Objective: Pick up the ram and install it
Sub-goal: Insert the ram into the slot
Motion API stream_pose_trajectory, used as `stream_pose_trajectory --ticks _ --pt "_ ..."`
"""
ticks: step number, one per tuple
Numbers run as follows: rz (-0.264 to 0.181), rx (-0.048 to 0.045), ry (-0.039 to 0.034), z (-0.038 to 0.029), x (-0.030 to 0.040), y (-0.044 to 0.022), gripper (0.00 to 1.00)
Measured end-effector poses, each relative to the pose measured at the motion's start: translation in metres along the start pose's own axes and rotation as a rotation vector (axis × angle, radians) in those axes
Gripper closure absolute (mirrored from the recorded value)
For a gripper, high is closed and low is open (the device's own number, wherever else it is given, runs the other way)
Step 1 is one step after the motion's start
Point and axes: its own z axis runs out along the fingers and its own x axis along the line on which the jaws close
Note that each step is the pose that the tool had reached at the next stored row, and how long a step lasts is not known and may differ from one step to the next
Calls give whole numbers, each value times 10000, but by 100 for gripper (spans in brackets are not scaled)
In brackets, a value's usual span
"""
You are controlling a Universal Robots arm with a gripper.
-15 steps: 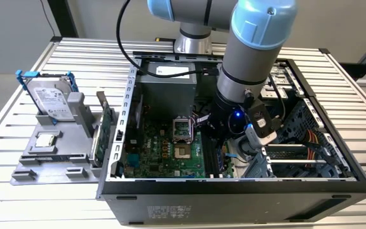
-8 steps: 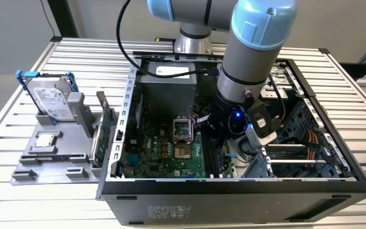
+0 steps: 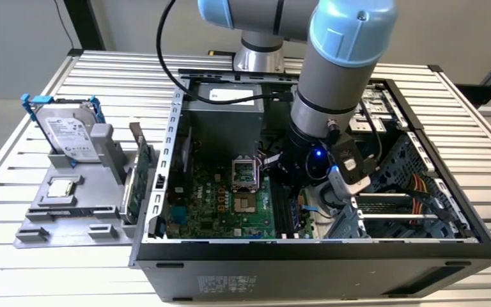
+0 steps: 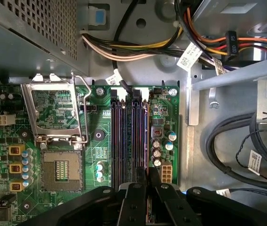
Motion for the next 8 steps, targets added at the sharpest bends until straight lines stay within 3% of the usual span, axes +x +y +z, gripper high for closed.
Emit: stream_pose_trajectory --ticks 8 --pt "8 13 0 26 1 -1 100"
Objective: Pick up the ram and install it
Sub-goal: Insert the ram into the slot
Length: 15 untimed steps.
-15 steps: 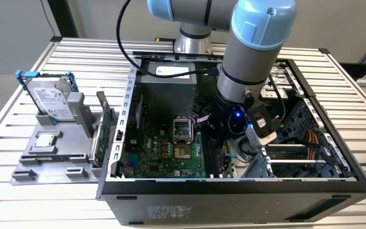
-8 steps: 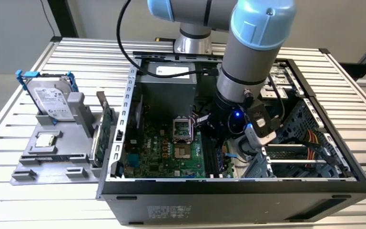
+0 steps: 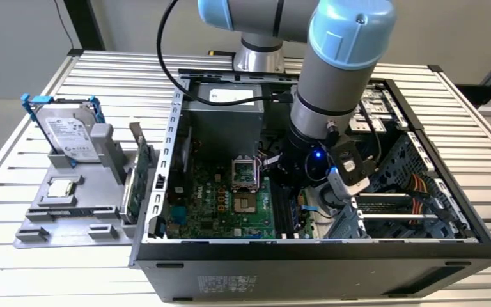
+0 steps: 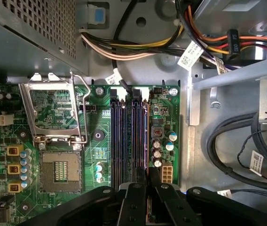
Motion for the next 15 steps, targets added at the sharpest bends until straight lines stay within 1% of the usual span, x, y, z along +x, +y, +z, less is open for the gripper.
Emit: stream_pose_trajectory --ticks 2,7,15 --pt "3 5 -1 8 0 1 100" --pt "3 105 -3 10 -1 2 100" --pt "5 195 -3 18 0 2 100"
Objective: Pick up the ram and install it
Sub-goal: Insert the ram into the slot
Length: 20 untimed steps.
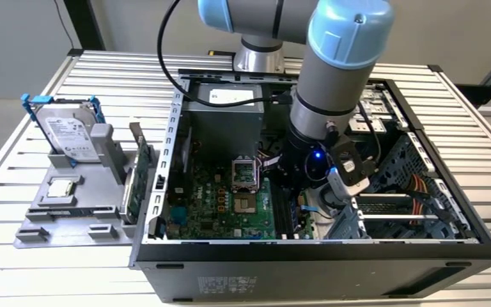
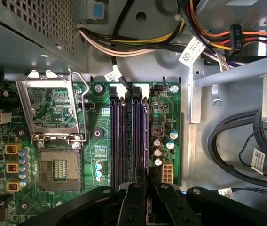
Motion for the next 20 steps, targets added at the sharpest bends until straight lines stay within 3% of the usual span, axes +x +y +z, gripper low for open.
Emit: stream_pose_trajectory --ticks 6,20 --pt "0 5 -1 23 0 30 100" --pt "0 11 -1 37 1 32 100"
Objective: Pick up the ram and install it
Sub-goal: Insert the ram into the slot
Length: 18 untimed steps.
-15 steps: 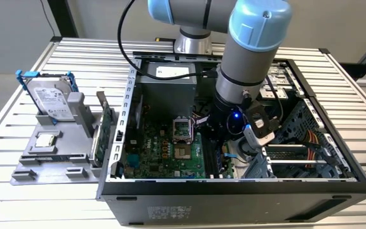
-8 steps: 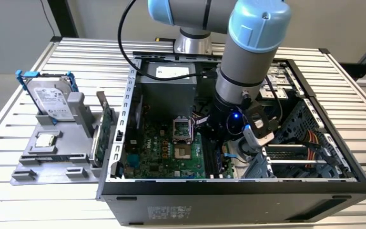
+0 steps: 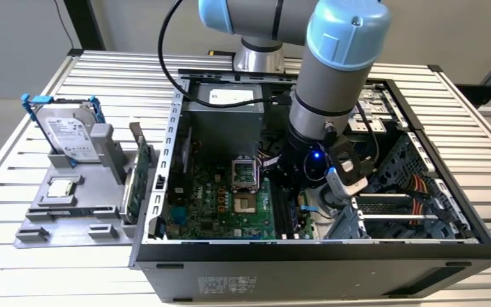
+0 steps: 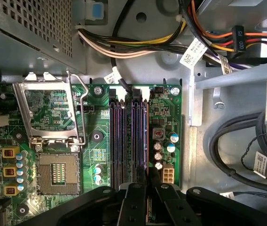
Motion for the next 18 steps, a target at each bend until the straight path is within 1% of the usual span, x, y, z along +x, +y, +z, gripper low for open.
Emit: stream_pose_trajectory --ticks 4,5,8,10,11,16,17,18 --pt "0 -7 -2 2 0 2 100" --pt "0 -2 -2 2 -1 1 0" --pt "0 4 0 -1 0 0 0" --pt "1 5 0 -26 1 -1 0" --pt "1 4 0 -53 0 -1 0" --pt "0 4 5 -268 -2 -7 0" --pt "0 6 7 -295 -3 -7 0" --pt "0 5 7 -296 -3 -7 0"
